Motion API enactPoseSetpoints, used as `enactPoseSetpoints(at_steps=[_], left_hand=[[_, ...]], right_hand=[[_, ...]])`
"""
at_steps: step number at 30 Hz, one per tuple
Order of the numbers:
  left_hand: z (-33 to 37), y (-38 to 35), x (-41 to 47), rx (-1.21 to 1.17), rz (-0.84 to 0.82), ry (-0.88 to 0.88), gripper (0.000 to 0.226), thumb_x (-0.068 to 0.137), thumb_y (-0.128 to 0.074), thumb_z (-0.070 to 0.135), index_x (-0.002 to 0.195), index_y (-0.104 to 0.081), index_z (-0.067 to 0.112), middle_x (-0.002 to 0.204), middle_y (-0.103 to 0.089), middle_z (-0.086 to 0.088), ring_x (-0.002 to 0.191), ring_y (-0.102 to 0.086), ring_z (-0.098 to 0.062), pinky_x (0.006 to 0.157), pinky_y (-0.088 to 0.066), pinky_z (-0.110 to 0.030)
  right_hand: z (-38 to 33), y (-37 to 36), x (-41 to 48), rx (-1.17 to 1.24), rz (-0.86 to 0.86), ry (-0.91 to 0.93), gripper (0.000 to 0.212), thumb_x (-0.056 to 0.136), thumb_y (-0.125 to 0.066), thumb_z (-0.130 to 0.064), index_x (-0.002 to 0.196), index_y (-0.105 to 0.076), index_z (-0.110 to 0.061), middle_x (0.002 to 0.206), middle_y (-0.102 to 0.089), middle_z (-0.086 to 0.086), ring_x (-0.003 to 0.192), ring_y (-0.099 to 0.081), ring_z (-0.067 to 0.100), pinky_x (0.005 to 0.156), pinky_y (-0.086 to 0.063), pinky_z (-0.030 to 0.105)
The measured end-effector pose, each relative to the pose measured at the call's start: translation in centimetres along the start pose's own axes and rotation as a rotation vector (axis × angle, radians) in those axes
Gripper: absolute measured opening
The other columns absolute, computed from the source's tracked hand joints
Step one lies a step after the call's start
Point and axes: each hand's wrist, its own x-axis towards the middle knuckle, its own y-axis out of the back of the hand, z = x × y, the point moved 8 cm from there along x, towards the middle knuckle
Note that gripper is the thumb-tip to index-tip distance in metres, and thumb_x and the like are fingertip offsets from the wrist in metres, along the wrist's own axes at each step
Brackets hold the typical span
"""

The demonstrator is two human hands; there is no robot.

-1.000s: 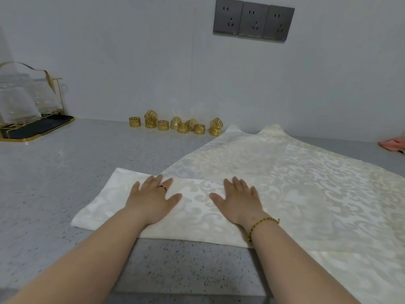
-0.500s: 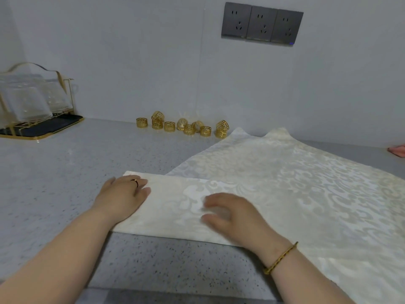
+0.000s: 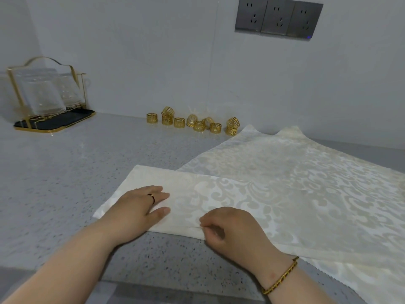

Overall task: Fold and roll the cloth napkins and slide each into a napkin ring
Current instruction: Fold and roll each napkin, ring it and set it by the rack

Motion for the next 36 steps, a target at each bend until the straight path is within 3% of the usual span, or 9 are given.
enactPoseSetpoints(at_steps=[3, 5, 9, 12, 20, 25, 29, 33, 36], left_hand=[[-0.4, 0.4, 0.2, -0.107, 0.043, 0.053, 0.07, 0.08, -0.036, 0.07, 0.135, -0.043, 0.027, 0.148, -0.029, 0.01, 0.135, -0.026, -0.006, 0.102, -0.015, -0.011], [-1.6, 1.6, 0.8, -0.088, 0.118, 0.131, 0.05, 0.092, -0.044, 0.044, 0.136, -0.041, 0.021, 0.148, -0.031, 0.005, 0.134, -0.03, -0.013, 0.105, -0.022, -0.02], [-6.2, 3.3, 2.8, 0.079, 0.063, 0.444, 0.065, 0.091, -0.041, 0.049, 0.143, -0.026, 0.013, 0.148, -0.029, -0.007, 0.132, -0.033, -0.028, 0.106, -0.032, -0.035], [-7.4, 3.7, 4.5, 0.174, -0.01, 0.505, 0.068, 0.086, -0.048, 0.054, 0.137, -0.035, 0.011, 0.139, -0.04, -0.01, 0.125, -0.039, -0.03, 0.101, -0.036, -0.036], [-6.1, 4.1, 6.5, -0.195, 0.022, 0.512, 0.043, 0.081, -0.067, 0.02, 0.116, -0.054, -0.001, 0.114, -0.058, -0.013, 0.101, -0.054, -0.028, 0.077, -0.039, -0.026], [-6.4, 4.8, 4.0, -0.742, 0.124, 0.533, 0.028, 0.081, -0.067, 0.012, 0.103, -0.056, -0.002, 0.088, -0.064, -0.014, 0.078, -0.061, -0.031, 0.069, -0.049, -0.035], [-7.0, 5.2, 0.3, -0.613, -0.08, 0.498, 0.02, 0.08, -0.068, 0.016, 0.067, -0.059, 0.005, 0.05, -0.062, -0.002, 0.041, -0.056, -0.012, 0.04, -0.041, -0.016], [-7.8, 3.6, -3.6, -0.738, -0.211, 0.549, 0.014, 0.085, -0.06, 0.008, 0.075, -0.06, -0.001, 0.049, -0.059, -0.01, 0.035, -0.052, -0.011, 0.033, -0.04, -0.017], [-8.8, 5.2, -5.2, -0.817, -0.099, 0.57, 0.011, 0.085, -0.059, 0.003, 0.08, -0.061, -0.007, 0.051, -0.062, -0.016, 0.034, -0.055, -0.014, 0.03, -0.041, -0.018]], right_hand=[[0.1, -0.3, -0.1, -0.02, -0.004, 0.005, 0.025, 0.068, -0.043, -0.026, 0.059, -0.067, -0.022, 0.062, -0.068, -0.008, 0.056, -0.063, 0.006, 0.045, -0.051, 0.02], [-0.1, -0.6, -0.3, -0.037, -0.005, 0.025, 0.024, 0.068, -0.044, -0.025, 0.058, -0.065, -0.021, 0.061, -0.067, -0.007, 0.056, -0.063, 0.008, 0.043, -0.05, 0.02], [-0.3, -0.6, -0.5, -0.053, 0.007, 0.074, 0.02, 0.066, -0.045, -0.03, 0.056, -0.06, -0.023, 0.062, -0.065, -0.01, 0.056, -0.062, 0.006, 0.042, -0.047, 0.017], [-0.5, -0.5, -0.6, -0.085, 0.027, 0.114, 0.022, 0.066, -0.047, -0.041, 0.059, -0.06, -0.025, 0.065, -0.065, -0.013, 0.06, -0.062, 0.003, 0.044, -0.047, 0.016], [-0.9, -0.4, -0.5, -0.134, 0.052, 0.167, 0.019, 0.069, -0.047, -0.032, 0.058, -0.06, -0.024, 0.064, -0.063, -0.013, 0.059, -0.06, 0.004, 0.04, -0.044, 0.017], [-1.1, -0.3, -0.6, -0.073, 0.058, 0.193, 0.016, 0.069, -0.05, -0.026, 0.059, -0.059, -0.019, 0.066, -0.064, -0.009, 0.063, -0.063, 0.008, 0.044, -0.046, 0.019], [-1.5, -0.3, -0.5, -0.052, 0.04, 0.199, 0.014, 0.07, -0.05, -0.023, 0.06, -0.058, -0.017, 0.068, -0.067, -0.005, 0.064, -0.064, 0.011, 0.045, -0.049, 0.021], [-2.1, -0.5, 0.1, -0.017, 0.04, 0.199, 0.01, 0.069, -0.05, -0.022, 0.064, -0.057, -0.017, 0.068, -0.067, -0.005, 0.063, -0.064, 0.012, 0.043, -0.049, 0.022], [-3.5, -1.1, 0.9, -0.008, 0.007, 0.202, 0.012, 0.07, -0.049, -0.024, 0.064, -0.057, -0.017, 0.068, -0.066, -0.006, 0.063, -0.062, 0.012, 0.044, -0.048, 0.022]])
